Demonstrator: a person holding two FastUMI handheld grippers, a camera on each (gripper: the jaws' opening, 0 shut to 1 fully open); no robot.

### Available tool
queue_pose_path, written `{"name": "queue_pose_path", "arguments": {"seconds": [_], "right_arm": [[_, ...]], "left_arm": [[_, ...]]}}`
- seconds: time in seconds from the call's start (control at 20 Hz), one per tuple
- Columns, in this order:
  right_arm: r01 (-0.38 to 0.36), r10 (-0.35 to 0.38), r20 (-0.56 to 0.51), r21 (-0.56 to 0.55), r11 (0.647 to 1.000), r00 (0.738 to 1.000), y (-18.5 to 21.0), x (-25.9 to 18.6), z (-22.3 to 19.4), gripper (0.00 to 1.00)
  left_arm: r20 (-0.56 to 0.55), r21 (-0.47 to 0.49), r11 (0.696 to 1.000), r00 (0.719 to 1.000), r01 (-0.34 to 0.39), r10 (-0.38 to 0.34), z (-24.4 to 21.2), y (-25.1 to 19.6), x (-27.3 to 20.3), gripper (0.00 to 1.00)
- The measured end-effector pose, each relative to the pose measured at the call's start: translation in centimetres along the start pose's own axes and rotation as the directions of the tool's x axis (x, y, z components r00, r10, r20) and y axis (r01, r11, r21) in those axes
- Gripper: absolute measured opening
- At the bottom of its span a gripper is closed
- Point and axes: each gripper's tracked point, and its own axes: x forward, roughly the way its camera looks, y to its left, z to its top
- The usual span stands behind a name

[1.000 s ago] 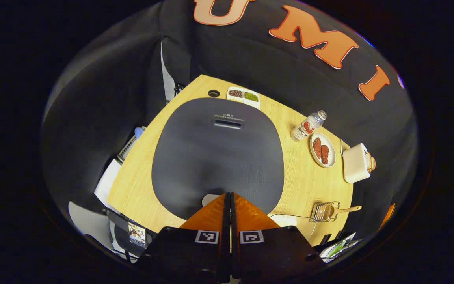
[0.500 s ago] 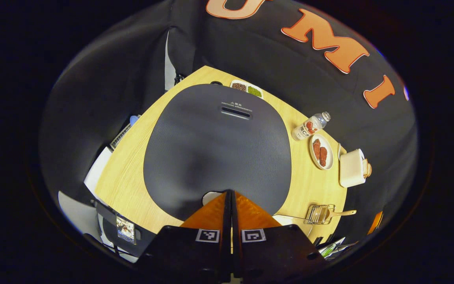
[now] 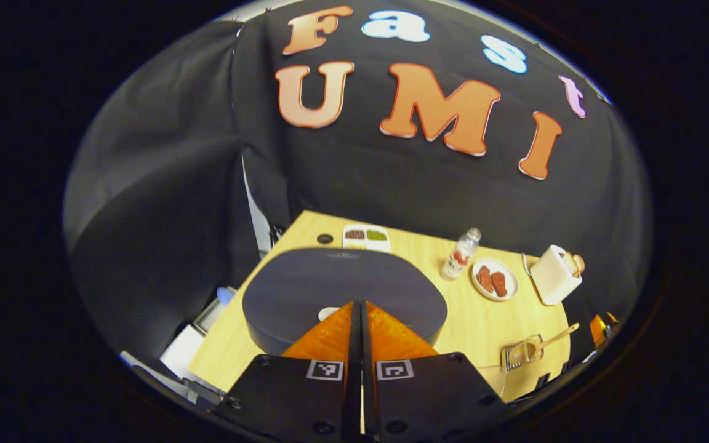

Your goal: Close the left gripper, press the button to open the rice cooker; take a wooden spoon from the chopstick holder with the right hand, scoop a spoonful of rice and pour it into the rice cooker, then put the wooden spoon back into the chopstick holder.

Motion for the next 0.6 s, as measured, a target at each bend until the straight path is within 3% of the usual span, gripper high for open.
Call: {"name": "queue_pose_path", "arguments": {"seconds": [0.25,0.55,0.6], "right_arm": [[-0.034,0.036,-0.080,0.026,0.999,0.996,0.3,1.7,-2.5,0.95],[-0.083,0.105,-0.202,0.112,0.990,0.974,1.1,4.5,-6.7,0.95],[-0.086,0.114,-0.220,0.131,0.988,0.969,1.2,5.0,-7.3,0.95]], "left_arm": [[0.167,0.066,0.993,0.982,-0.097,0.085,4.1,-0.2,-2.0,0.06],[0.283,0.089,0.983,0.950,-0.163,0.132,4.9,-0.8,-6.0,0.06],[0.294,0.080,0.986,0.949,-0.146,0.116,4.8,-1.2,-6.3,0.06]]}}
